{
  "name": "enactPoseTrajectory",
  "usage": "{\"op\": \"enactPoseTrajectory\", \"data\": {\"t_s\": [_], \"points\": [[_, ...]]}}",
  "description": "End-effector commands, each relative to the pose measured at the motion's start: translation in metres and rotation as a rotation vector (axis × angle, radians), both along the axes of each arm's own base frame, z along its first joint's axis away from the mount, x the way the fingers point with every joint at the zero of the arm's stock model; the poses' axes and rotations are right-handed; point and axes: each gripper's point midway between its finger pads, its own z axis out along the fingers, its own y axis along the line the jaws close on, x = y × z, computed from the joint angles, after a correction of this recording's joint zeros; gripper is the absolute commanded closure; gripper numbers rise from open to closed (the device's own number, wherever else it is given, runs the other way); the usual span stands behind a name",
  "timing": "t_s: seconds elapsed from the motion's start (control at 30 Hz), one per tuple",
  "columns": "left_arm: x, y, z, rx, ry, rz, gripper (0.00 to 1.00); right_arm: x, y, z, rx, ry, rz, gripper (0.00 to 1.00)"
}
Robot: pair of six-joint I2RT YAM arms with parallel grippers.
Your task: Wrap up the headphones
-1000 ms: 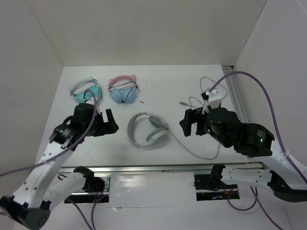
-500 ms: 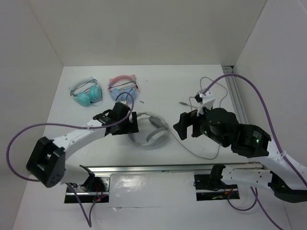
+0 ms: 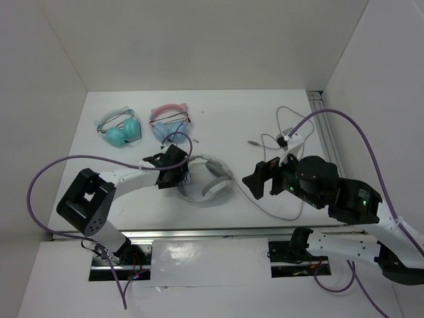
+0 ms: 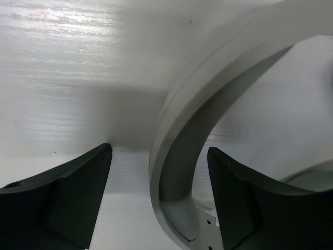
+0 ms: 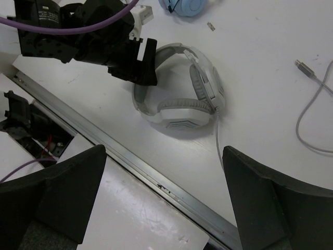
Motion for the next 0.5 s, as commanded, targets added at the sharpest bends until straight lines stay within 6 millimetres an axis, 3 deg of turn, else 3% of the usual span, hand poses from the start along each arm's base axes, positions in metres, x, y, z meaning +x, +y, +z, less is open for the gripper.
{"op": "enactPoseTrajectory", "data": {"t_s": [0.0,0.1,0.13,0.23,0.27,0.37,0.47], "points": [[0.007,0.001,-0.005,-0.003,-0.029,0.044,0.19,0.003,-0.001,0.008,0.039,-0.03,-0.011,0.0],[0.005,0.003,-0.011,0.004,-0.019,0.044,0.27,0.0,-0.005,0.01,0.053,-0.037,-0.011,0.0],[0.005,0.005,-0.014,0.017,-0.015,0.049,0.43,-0.001,-0.008,0.012,0.064,-0.043,-0.011,0.0],[0.006,0.002,-0.014,0.024,-0.02,0.044,0.58,-0.002,-0.01,0.012,0.056,-0.039,-0.011,0.0],[0.006,0.002,-0.014,0.024,-0.02,0.044,0.76,-0.002,-0.01,0.012,0.056,-0.039,-0.011,0.0],[0.005,0.003,-0.006,0.049,-0.016,0.04,0.97,-0.004,-0.009,0.012,0.057,-0.036,-0.003,0.0],[-0.007,0.004,0.019,0.083,-0.027,0.032,1.0,-0.004,-0.009,0.012,0.057,-0.036,-0.003,0.0]]}}
